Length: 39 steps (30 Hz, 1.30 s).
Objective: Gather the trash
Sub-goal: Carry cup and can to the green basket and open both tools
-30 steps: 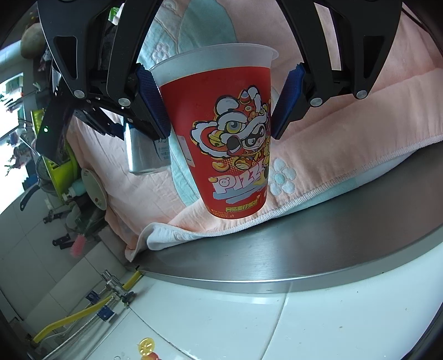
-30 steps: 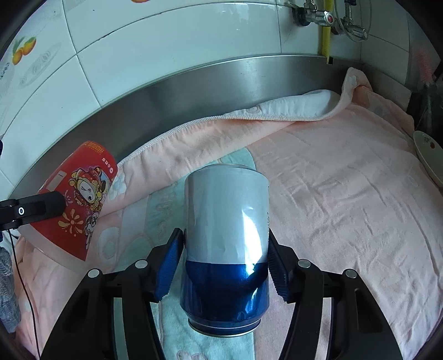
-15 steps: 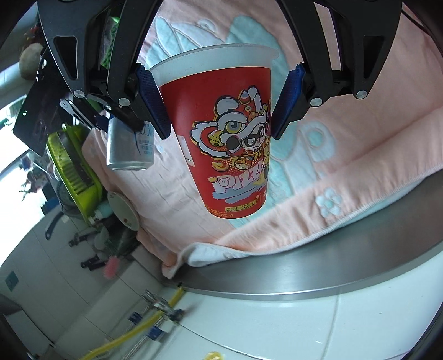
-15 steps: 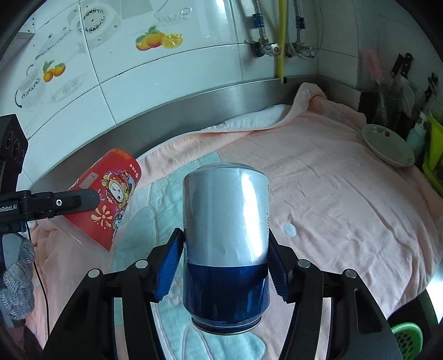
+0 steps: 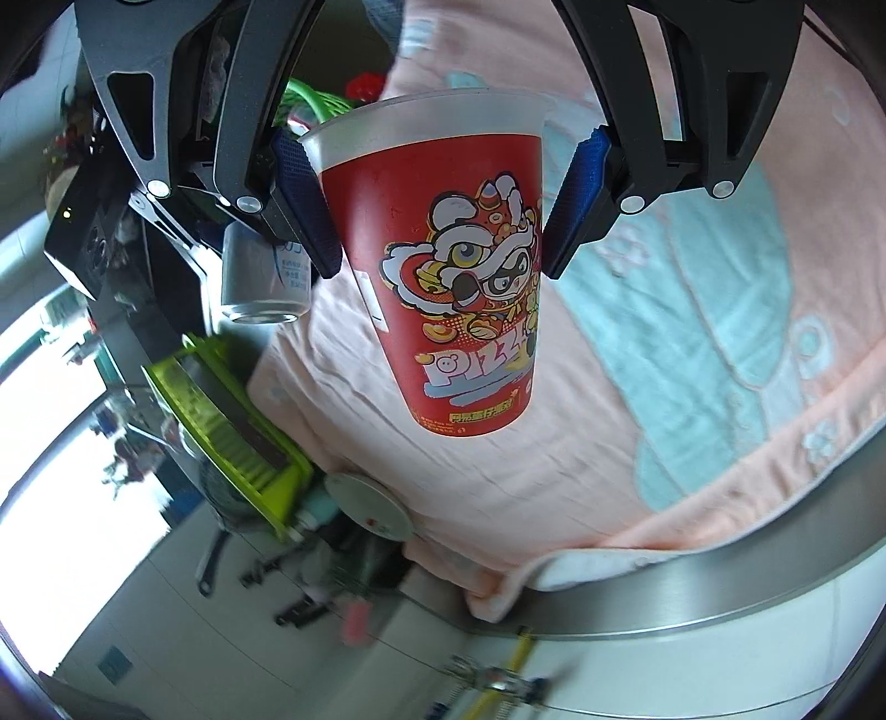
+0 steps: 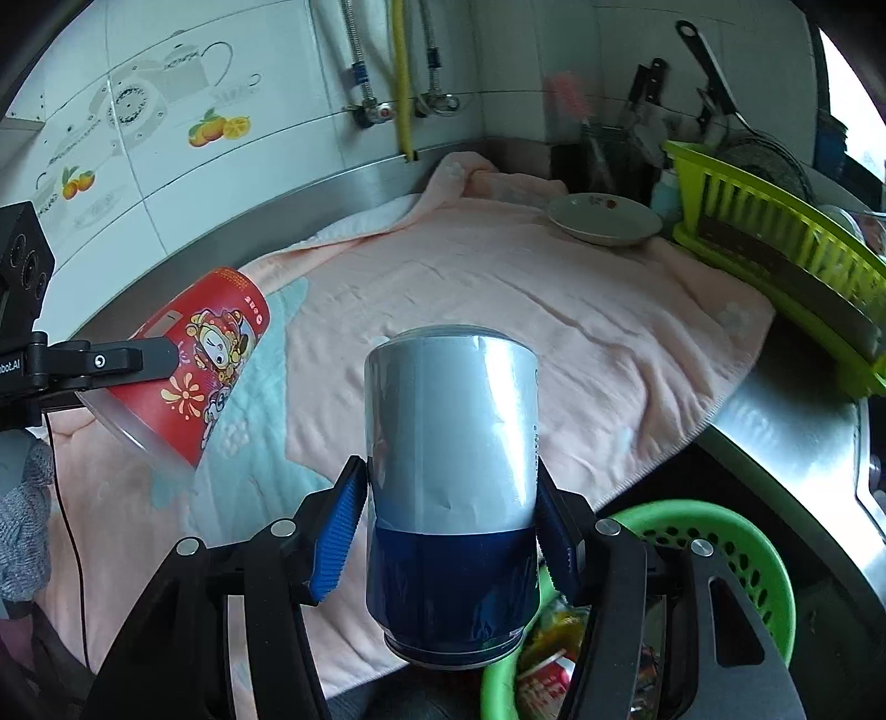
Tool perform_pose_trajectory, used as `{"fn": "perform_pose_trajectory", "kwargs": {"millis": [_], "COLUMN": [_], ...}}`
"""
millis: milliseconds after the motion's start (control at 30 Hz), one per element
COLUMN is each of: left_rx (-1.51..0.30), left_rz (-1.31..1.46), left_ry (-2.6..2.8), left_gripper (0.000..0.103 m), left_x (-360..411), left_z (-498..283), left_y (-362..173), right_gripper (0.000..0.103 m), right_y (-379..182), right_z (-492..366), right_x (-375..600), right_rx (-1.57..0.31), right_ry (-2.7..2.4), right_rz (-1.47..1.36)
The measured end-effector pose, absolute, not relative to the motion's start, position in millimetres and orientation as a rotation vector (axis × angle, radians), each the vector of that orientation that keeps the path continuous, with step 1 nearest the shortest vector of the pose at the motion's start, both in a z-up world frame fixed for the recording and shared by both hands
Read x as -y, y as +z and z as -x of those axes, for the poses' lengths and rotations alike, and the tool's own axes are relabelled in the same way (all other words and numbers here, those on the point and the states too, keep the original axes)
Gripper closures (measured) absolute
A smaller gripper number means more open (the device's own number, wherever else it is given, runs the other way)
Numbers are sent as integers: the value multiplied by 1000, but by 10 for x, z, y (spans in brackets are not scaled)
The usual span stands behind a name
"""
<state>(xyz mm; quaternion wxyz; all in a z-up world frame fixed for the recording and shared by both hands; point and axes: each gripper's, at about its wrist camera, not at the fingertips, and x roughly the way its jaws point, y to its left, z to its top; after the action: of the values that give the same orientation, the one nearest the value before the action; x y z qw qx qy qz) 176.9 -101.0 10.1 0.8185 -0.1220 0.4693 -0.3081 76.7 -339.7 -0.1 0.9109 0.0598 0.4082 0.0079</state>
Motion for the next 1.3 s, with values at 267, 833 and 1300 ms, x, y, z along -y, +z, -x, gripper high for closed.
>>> {"fn": "perform_pose_trajectory", "kwargs": {"millis": [267, 833, 1300], "left_rx": [-1043, -1160, -1191], "left_rz": [197, 45, 7], "left_ry": [-792, -906, -943], "left_gripper": [31, 31, 36], "left_x": [1836, 3126, 3393], "left_z": [-1384, -931, -847], "left_y": [-11, -505, -637], "right_gripper": [47, 47, 40], "right_y": [-230, -753, -697], "right_z": [-202, 498, 699], "right_x": [4164, 4908, 4956], "right_rx": [-883, -949, -922], "right_ry": [-137, -279, -285], "right_rz": [-165, -256, -281]}}
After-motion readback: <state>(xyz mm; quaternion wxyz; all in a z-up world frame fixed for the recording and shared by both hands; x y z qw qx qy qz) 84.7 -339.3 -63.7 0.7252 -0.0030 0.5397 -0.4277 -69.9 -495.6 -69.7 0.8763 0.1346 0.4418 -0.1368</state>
